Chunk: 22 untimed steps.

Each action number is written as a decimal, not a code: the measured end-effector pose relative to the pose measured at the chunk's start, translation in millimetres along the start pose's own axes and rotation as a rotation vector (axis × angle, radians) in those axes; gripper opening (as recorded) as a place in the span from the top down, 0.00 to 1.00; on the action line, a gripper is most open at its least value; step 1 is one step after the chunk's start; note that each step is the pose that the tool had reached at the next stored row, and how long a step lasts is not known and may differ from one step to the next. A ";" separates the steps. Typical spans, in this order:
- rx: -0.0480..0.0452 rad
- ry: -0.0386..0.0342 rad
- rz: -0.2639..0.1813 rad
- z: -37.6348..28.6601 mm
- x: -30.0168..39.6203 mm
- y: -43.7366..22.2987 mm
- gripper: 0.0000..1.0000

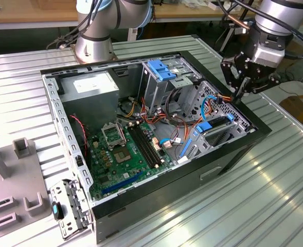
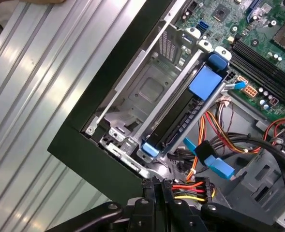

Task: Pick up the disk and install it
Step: 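Insert the first disk wire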

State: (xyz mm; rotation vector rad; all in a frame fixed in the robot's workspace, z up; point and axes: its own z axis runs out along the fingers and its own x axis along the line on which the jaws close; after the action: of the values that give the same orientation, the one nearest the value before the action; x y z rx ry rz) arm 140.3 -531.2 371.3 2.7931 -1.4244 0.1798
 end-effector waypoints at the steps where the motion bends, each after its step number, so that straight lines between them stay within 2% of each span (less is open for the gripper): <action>1: -0.0013 0.0006 0.014 0.0 -0.7 1.0 0.83; 4: -0.0074 0.0037 0.073 -0.1 -1.2 1.7 0.83; 9: -0.0144 0.0071 0.140 0.0 -1.5 2.1 0.83; 14: -0.0260 0.0130 0.251 1.1 -1.9 2.5 0.83; 16: -0.0337 0.0168 0.327 1.9 -2.1 2.7 0.83; 18: -0.0360 0.0178 0.350 2.1 -2.2 2.9 0.83; 19: -0.0394 0.0196 0.382 2.2 -2.8 3.6 0.83; 22: -0.0438 0.0218 0.424 2.3 -4.0 5.2 0.83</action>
State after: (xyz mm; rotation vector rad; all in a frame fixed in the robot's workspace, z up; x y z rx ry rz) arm 134.0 -531.2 368.3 2.4090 -1.9690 0.1740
